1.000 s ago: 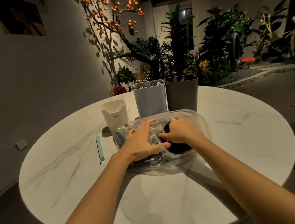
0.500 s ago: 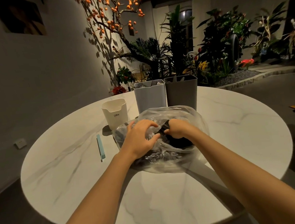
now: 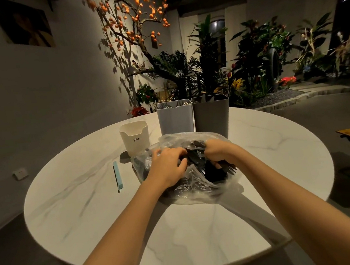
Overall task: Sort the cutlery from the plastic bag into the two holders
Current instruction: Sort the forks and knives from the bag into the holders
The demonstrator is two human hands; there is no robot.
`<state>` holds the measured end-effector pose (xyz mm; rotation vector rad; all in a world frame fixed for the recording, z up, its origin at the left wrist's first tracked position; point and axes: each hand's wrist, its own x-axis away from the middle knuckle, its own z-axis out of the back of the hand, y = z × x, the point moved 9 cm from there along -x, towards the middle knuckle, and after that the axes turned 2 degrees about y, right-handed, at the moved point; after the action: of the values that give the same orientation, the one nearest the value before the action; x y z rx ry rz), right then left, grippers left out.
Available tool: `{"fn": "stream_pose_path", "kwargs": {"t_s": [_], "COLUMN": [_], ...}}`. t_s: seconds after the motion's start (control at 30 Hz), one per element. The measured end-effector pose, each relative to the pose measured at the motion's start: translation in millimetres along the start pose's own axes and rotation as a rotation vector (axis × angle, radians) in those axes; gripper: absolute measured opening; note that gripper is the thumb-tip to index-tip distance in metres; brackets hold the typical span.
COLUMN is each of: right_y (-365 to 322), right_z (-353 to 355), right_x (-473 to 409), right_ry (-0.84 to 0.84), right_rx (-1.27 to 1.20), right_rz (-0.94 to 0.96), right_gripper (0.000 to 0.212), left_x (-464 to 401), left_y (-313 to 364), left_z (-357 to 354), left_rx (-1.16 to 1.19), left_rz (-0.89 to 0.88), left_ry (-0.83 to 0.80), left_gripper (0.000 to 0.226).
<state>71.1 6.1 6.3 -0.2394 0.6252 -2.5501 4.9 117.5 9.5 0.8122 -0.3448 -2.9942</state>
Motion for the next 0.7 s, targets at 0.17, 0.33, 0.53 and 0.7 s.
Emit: {"fn": "stream_pose_path", "kwargs": {"t_s": [0.17, 0.33, 0.53, 0.7], "right_y": [19.0, 35.0, 41.2, 38.7], "right_z": [-0.7, -2.5, -9.5, -9.9], "right_x": [11.5, 17.6, 17.8, 14.5], "right_ry": [-0.035, -0.104, -0.170, -0.158], "right_rx": [-0.242, -0.425, -0.507, -0.465], "right_rz": [-0.048, -0.107, -0.153, -0.182], "right_gripper": [0.026, 0.022, 0.021, 0.014], "left_x": [-4.7, -9.7, -8.3, -7.4], "left_y": [-4.1, -10.0, 10.1, 12.8], "left_z": [-2.7, -6.7, -18.9, -18.2], "left_rx": [-0.104, -0.131, 0.029, 0.066], "left_rz": [0.113, 0.220, 0.091, 0.077], "left_ry": [-0.018, -0.037, -0.144, -0.139], "left_gripper": [0.037, 0.055, 0.035, 0.028]}}
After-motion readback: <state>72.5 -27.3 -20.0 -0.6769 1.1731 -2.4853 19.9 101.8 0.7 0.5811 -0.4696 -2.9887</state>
